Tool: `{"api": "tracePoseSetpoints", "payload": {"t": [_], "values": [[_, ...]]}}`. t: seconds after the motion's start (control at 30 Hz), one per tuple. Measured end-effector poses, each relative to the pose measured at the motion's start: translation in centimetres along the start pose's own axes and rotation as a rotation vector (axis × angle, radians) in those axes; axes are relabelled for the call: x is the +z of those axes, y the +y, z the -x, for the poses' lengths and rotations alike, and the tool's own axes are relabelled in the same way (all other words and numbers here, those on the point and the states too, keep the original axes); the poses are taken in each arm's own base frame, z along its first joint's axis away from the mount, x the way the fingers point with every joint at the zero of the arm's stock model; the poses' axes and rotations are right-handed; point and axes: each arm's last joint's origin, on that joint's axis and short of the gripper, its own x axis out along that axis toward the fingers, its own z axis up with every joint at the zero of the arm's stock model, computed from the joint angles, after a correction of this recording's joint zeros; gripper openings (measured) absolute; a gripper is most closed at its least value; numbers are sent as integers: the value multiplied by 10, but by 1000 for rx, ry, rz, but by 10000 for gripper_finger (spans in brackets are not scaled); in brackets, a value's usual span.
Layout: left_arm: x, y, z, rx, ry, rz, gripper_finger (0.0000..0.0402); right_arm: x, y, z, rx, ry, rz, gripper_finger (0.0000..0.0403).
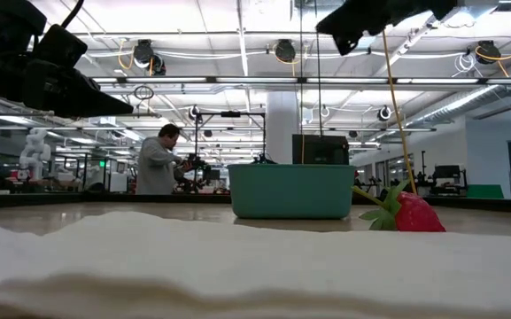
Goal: Pick and placing Produce into tupperware
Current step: Put the strawberry into the green bin
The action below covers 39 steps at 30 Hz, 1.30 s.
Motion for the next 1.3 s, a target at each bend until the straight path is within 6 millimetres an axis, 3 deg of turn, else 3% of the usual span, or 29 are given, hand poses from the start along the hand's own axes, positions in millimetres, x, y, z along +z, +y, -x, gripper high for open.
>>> {"api": "tracePoseSetpoints", "payload": {"t": [0.33,0.93,1.3], "values": [[0,0,0,4,0,4,1,-30,18,34,-14,-192,-20,0],[0,1,0,20,4,15,1,-84,31,46,8,-336,-35,0],[0,1,0,20,5,19,1,-122,33,47,-91,-394,-122,0]]}}
